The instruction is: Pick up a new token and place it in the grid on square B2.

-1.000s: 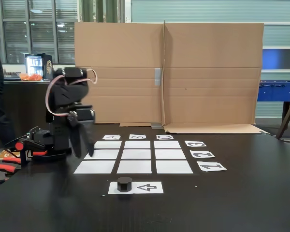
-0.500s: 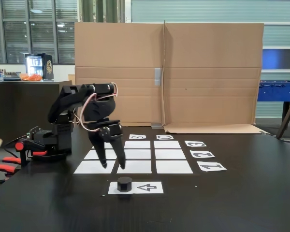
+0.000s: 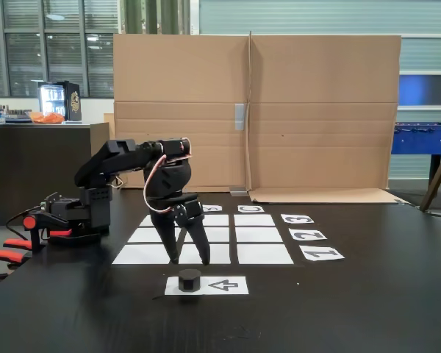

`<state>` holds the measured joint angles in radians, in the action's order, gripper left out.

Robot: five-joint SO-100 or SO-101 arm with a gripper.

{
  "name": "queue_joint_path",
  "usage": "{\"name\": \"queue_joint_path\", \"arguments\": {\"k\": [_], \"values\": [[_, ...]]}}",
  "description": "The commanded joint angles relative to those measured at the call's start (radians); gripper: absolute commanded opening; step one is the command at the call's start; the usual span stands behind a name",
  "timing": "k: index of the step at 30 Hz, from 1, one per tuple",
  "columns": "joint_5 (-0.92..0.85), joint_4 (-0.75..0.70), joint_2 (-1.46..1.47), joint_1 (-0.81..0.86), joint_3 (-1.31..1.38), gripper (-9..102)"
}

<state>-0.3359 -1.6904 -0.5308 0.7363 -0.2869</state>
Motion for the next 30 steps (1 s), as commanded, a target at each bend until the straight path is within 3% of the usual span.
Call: {"name": "queue_joint_path", "arguments": {"k": [1, 30], "values": [[-0.005, -0.005, -0.002, -0.011, 0.041, 30], [0.005, 0.005, 0.143, -0.006, 0.183, 32]]}}
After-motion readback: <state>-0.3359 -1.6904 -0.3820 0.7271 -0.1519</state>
